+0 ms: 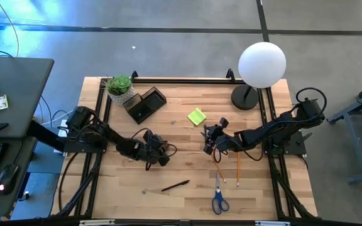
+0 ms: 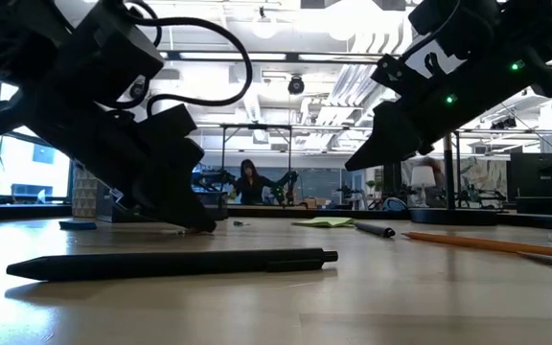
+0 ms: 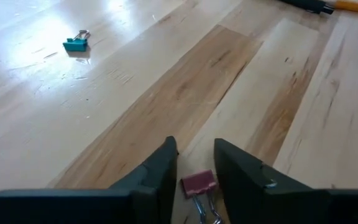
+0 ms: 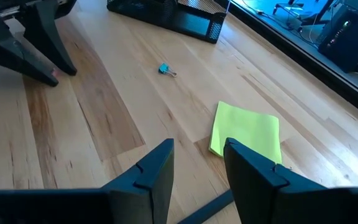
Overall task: Pick and place office supplies into organizer
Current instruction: Put the yellow binder clip into the desk organizer
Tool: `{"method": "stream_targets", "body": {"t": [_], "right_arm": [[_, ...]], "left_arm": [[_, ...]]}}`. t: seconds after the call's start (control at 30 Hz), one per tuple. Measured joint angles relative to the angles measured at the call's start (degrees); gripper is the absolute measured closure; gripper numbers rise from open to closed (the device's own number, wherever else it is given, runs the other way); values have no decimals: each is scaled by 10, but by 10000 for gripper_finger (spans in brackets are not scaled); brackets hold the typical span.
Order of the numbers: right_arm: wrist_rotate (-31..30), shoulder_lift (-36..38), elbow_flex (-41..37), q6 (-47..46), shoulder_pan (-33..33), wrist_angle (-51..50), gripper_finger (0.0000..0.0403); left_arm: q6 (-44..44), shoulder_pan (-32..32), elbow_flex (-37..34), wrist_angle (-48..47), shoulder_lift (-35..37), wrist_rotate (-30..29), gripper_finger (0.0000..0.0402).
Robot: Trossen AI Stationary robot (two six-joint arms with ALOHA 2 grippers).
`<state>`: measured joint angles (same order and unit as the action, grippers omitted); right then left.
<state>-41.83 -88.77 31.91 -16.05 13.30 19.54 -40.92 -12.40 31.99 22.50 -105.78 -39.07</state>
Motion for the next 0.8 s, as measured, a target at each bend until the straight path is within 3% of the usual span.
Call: {"method": "stream_targets", "body": {"t": [0.2, 0.53, 0.8], "right_arm": [[0, 0, 0, -4, 0, 0, 269], [0, 0, 0, -4, 0, -1, 269], [0, 0, 0, -4, 0, -5, 269]], "left_arm": [[3, 0, 0, 1, 0, 8, 368], [22, 1, -1, -38, 33, 33, 325], [22, 0, -2, -133, 83, 37, 359]]}}
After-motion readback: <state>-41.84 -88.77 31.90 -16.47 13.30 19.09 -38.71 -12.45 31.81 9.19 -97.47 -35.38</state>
